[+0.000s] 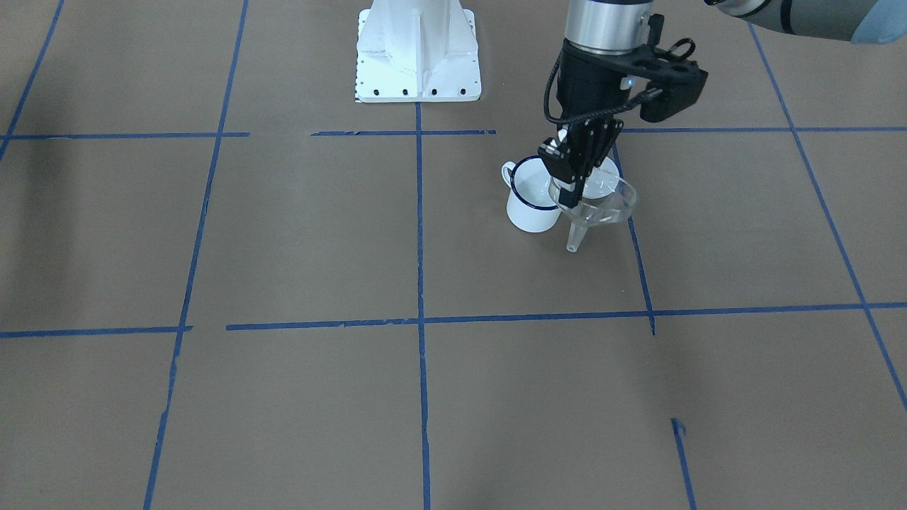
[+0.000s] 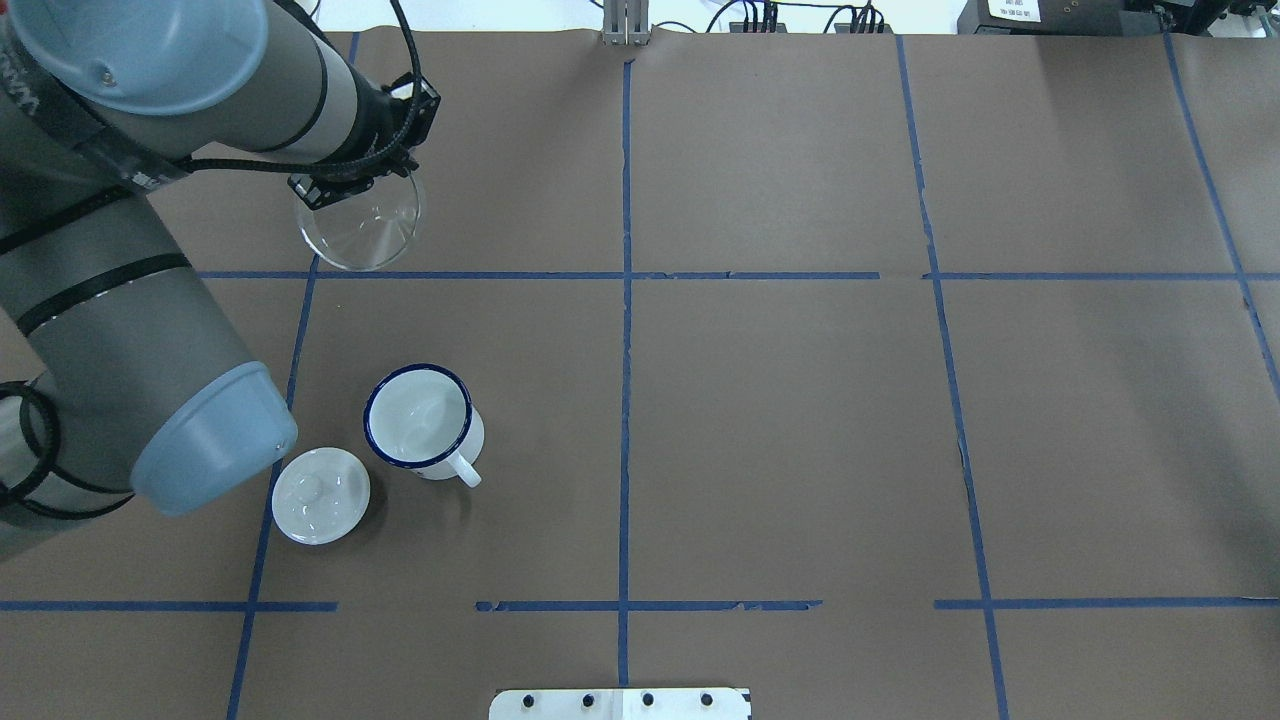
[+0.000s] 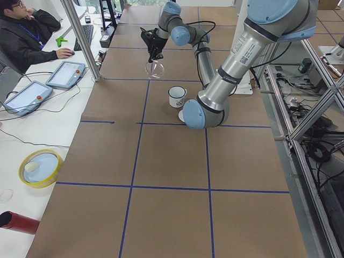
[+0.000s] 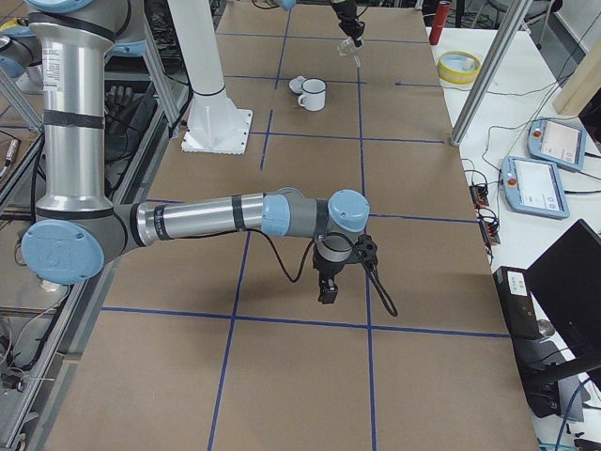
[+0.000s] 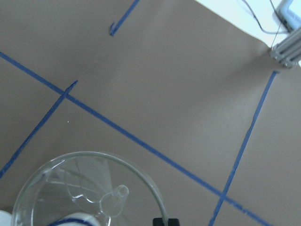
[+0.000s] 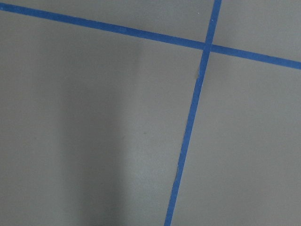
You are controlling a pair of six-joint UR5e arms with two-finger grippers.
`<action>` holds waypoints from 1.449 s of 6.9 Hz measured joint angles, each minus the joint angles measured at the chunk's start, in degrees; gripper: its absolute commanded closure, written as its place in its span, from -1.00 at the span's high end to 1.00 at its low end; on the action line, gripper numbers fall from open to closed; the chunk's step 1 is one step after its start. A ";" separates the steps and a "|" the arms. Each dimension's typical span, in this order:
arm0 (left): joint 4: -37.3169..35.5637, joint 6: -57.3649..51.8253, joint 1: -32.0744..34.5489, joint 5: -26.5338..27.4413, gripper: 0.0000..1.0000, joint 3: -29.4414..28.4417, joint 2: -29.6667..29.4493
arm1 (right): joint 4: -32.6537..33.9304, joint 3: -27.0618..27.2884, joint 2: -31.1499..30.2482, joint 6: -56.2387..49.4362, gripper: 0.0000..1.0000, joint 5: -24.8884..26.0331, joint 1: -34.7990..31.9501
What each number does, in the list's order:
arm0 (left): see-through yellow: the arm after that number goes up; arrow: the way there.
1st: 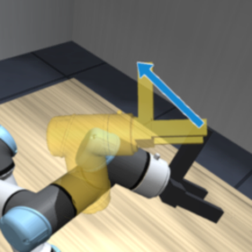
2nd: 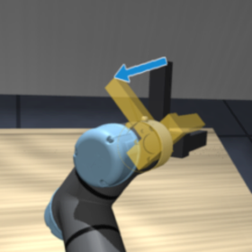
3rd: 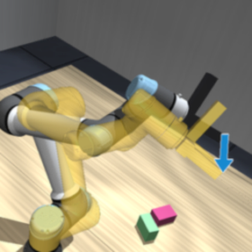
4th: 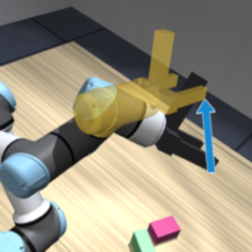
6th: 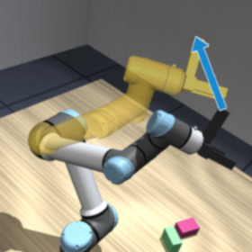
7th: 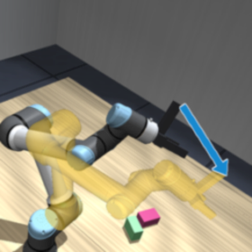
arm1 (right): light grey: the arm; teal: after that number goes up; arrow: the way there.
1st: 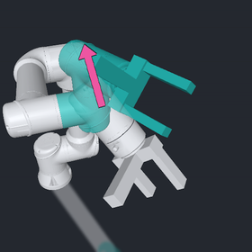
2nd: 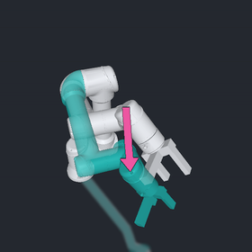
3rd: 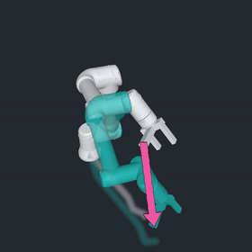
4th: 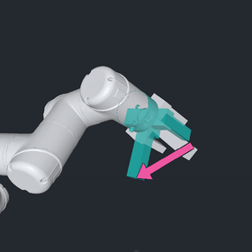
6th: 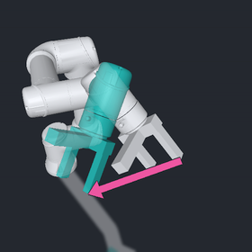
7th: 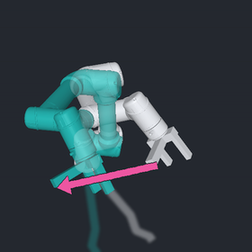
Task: Remove funnel from cup
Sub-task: 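Lift the glass funnel up out of the white mug with the left gripper, then carry the glass funnel farther from the robot, set it down, open the left gripper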
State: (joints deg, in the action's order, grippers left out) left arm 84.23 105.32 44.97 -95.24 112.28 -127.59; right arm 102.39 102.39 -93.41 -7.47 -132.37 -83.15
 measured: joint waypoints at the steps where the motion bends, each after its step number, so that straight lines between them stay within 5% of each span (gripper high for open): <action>1: 10.37 5.68 1.03 3.23 -1.00 -6.42 1.53 | 0.00 0.00 0.02 0.00 1.00 0.00 0.00; 4: 42.49 15.35 1.51 14.28 -1.00 -32.05 2.02 | 0.00 0.00 -0.01 0.00 1.00 0.00 0.00; 6: 52.30 18.33 0.14 18.60 -0.93 -42.20 0.74 | 0.00 0.00 -0.02 0.00 1.00 0.00 0.00; 7: 53.91 18.90 -0.54 19.45 -0.08 -43.87 0.45 | 0.00 0.00 -0.02 0.00 1.00 0.00 0.00; 8: 54.50 18.84 -0.97 19.74 0.99 -44.48 0.39 | 0.00 0.00 -0.02 0.00 1.00 0.00 0.00; 10: 54.47 13.58 -0.71 18.87 1.00 -42.84 0.63 | 0.00 0.00 -0.02 0.00 1.00 0.00 0.00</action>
State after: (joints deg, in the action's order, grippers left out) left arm 138.70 118.89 44.26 -76.36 69.44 -126.95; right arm 102.39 102.39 -93.43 -7.47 -132.36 -83.15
